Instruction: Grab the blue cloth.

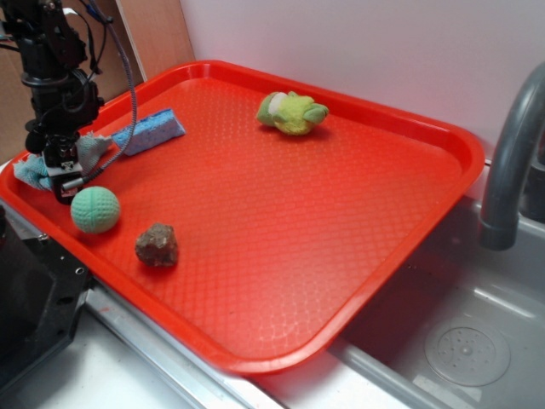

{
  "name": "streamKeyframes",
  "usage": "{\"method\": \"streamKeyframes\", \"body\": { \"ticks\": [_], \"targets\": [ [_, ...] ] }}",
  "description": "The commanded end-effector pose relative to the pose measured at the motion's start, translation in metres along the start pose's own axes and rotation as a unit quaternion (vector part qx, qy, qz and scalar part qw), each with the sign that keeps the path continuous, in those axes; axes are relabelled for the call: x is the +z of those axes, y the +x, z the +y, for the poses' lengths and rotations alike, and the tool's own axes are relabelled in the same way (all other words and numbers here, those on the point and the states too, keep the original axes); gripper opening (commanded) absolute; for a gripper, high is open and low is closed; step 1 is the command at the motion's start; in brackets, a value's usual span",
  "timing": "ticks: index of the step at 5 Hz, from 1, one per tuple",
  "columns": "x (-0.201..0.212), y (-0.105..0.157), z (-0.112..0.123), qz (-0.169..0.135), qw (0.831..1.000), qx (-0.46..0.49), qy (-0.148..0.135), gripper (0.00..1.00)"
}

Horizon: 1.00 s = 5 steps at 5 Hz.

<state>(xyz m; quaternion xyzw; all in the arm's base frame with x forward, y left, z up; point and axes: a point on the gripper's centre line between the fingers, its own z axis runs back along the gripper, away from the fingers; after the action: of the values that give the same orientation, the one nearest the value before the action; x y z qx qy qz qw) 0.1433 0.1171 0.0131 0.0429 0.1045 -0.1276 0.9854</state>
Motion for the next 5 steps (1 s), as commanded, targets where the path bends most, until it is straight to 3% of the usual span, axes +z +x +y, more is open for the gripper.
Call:
{"method": "streamKeyframes", "body": {
  "ticks": [1, 2, 3, 4, 5],
  "targets": [
    [0.041, -0.011, -0.002, -0.043, 0.998, 0.030, 0.026, 0.00],
    [0.095, -0.002, -0.024, -0.109, 0.991, 0.066, 0.031, 0.00],
    [0.155, 0.034, -0.040, -0.111, 0.984, 0.132, 0.033, 0.00],
    [0.186, 0.053, -0.049, -0.116, 0.971, 0.209, 0.030, 0.00],
    [0.202, 0.045, -0.057, -0.138, 0.956, 0.254, 0.056, 0.00]
  ]
}}
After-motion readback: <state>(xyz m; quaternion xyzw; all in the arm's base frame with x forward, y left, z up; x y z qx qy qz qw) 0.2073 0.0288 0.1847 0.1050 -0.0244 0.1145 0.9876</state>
